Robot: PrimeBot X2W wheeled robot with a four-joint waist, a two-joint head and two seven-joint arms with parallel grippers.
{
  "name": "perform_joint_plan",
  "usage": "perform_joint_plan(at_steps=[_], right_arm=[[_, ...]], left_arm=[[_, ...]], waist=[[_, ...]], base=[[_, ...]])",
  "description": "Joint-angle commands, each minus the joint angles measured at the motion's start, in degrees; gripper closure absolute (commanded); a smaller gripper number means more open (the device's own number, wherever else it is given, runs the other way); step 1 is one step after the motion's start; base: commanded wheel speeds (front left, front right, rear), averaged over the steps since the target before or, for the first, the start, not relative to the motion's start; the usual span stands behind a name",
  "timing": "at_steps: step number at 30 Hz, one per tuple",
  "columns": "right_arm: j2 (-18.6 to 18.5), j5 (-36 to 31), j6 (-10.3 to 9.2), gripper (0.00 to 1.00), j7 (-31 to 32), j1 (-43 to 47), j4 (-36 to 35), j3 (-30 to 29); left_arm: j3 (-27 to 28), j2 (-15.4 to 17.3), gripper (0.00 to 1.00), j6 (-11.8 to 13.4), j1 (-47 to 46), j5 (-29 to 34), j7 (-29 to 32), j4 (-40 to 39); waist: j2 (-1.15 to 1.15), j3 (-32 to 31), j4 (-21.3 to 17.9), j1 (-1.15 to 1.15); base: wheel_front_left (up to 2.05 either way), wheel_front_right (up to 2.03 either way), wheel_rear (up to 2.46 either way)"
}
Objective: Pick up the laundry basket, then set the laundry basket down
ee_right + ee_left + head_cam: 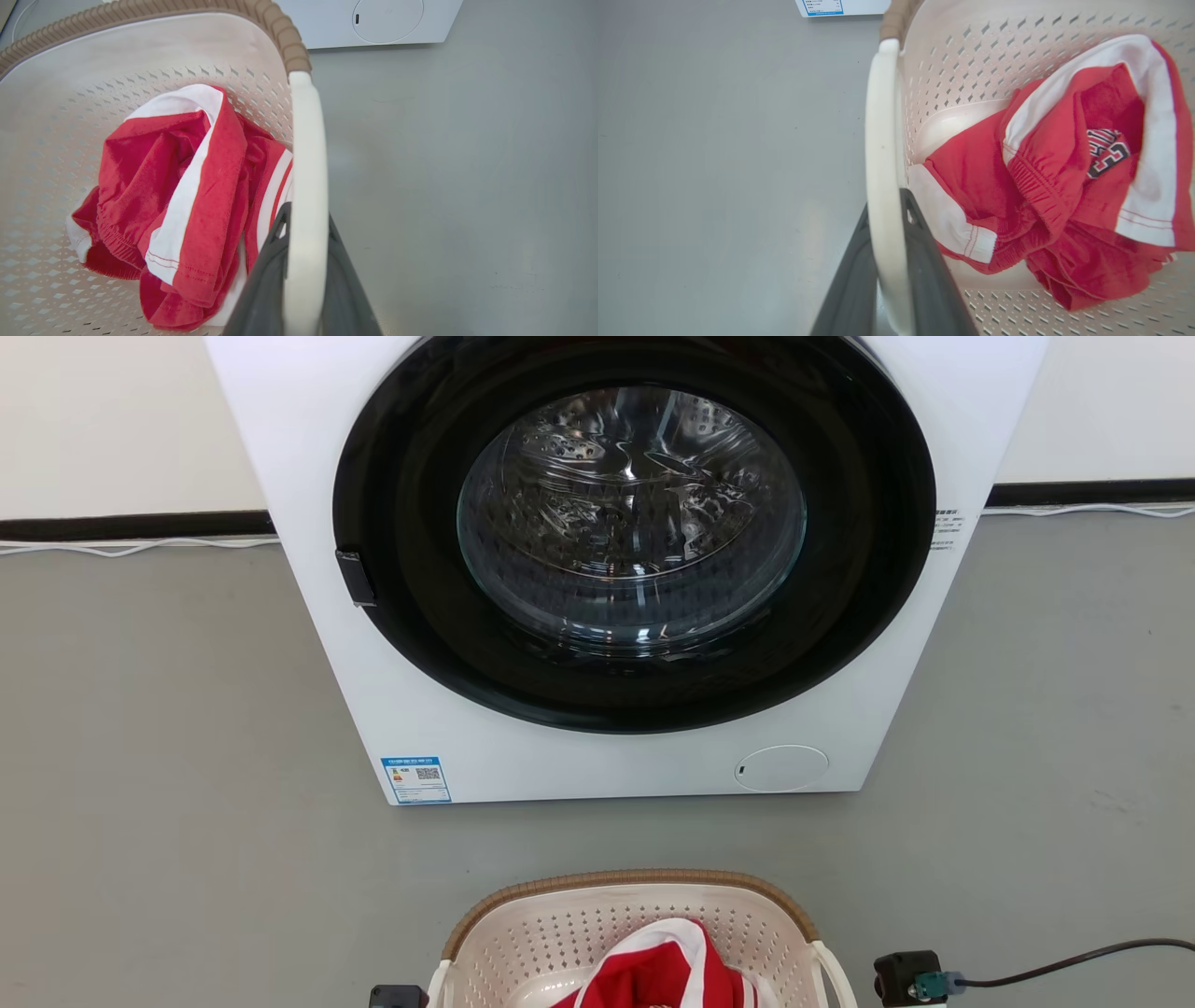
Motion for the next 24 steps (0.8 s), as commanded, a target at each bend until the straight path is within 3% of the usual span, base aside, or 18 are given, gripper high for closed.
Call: perform_joint_plan(at_steps=[1, 17, 24], right_arm=[[-0.11, 0.21, 0.43, 1.0, -1.21, -1.22, -0.26, 1.3], [-0.11, 3.82, 0.43, 1.0, -2.27, -1.88, 0.61, 4.69], [-0.11, 4.73, 0.43, 1.0, -3.13, -5.06, 1.09, 5.44]], left_arm=[[1.14, 2.04, 1.0, 0.54, -1.88, -0.16, -1.15, 0.02], [-0.53, 2.04, 1.0, 0.72, -2.34, -1.44, -1.5, 0.45], [-0.81, 2.04, 1.0, 0.96, -5.12, -2.0, -1.96, 0.15]], waist=[[0.0, 0.0, 0.01, 0.0], [0.0, 1.02, 0.36, 0.0], [0.0, 4.99, 0.45, 0.0]], base=[[0.0, 0.0, 0.0], [0.0, 0.0, 0.0], [0.0, 0.0, 0.0]])
